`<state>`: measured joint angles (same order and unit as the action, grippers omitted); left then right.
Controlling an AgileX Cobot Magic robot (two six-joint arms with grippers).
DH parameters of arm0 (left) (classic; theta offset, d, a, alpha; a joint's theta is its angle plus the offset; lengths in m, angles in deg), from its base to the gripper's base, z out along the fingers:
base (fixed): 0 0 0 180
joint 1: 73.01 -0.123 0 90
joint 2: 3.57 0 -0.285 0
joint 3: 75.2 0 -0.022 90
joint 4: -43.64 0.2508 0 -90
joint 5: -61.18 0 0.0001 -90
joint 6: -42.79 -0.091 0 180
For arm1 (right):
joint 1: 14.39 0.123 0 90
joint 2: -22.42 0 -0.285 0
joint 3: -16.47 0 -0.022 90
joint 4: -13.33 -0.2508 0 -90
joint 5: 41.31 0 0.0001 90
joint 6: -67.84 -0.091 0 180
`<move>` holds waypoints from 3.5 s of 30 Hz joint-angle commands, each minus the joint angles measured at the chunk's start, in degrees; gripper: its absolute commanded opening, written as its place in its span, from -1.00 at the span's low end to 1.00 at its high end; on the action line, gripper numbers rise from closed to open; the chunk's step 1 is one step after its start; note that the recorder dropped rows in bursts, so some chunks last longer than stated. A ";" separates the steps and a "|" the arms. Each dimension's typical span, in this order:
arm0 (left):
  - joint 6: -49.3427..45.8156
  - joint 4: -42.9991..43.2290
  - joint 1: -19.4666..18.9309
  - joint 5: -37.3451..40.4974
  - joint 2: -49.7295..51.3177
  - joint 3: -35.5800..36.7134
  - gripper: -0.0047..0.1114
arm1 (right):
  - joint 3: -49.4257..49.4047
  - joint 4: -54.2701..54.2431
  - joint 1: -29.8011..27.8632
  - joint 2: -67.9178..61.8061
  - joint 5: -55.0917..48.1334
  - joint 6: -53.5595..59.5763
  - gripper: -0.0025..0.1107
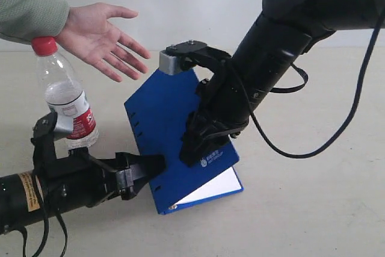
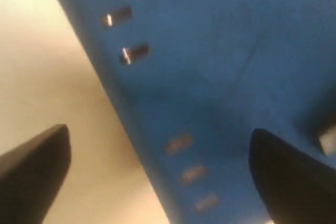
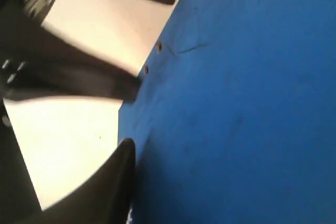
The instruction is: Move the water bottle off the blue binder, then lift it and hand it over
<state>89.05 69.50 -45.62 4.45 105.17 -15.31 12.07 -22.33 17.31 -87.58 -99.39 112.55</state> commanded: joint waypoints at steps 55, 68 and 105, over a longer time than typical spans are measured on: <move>7.46 5.99 -1.74 -10.26 1.41 -7.19 -0.84 | 0.42 10.40 -1.88 9.01 -1.36 -18.66 0.87; -3.77 13.21 -1.74 -7.73 1.17 -5.95 -0.84 | 10.30 13.18 -2.00 16.35 -6.82 -20.11 0.10; 24.38 10.14 -5.11 41.42 -27.96 -23.23 -0.84 | 10.51 13.32 -1.88 27.42 -8.10 -22.46 -0.96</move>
<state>113.35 80.85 -49.99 44.34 79.07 -38.42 22.49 -8.61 15.36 -60.68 -107.29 90.04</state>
